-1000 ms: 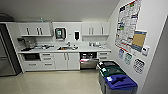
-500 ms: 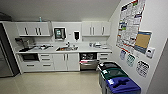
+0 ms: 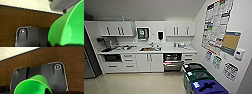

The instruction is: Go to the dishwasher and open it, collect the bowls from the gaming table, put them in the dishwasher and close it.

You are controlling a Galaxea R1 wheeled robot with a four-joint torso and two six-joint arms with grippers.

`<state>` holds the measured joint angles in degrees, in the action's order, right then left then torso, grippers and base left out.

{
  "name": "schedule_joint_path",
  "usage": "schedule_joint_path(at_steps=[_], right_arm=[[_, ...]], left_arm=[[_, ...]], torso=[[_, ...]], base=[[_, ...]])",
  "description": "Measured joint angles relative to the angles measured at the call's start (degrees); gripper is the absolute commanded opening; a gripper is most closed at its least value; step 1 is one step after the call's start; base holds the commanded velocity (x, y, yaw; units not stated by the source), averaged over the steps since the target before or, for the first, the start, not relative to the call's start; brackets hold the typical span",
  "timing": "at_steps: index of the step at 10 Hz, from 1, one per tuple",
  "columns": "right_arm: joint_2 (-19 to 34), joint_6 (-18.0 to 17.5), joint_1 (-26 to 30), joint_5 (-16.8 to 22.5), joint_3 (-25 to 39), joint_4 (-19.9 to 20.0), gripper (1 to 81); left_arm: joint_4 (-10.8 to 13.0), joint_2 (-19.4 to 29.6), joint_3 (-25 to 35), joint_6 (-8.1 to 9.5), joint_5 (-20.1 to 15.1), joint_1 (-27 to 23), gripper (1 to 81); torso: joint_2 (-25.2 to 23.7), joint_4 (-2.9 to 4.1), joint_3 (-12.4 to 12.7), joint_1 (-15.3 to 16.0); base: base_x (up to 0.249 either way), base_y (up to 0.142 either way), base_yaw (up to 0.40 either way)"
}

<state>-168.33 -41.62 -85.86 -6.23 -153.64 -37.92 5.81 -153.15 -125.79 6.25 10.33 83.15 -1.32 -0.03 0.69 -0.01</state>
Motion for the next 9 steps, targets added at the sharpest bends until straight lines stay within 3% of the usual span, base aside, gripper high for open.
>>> schedule_joint_path(at_steps=[9], right_arm=[[-0.02, -0.02, -0.02, 0.01, 0.00, -0.02, 1.0]], left_arm=[[0.00, 0.09, 0.13, 0.00, 0.00, 0.04, 1.0]], torso=[[0.00, 0.00, 0.00, 0.01]], base=[[0.137, 0.000, 0.000]])
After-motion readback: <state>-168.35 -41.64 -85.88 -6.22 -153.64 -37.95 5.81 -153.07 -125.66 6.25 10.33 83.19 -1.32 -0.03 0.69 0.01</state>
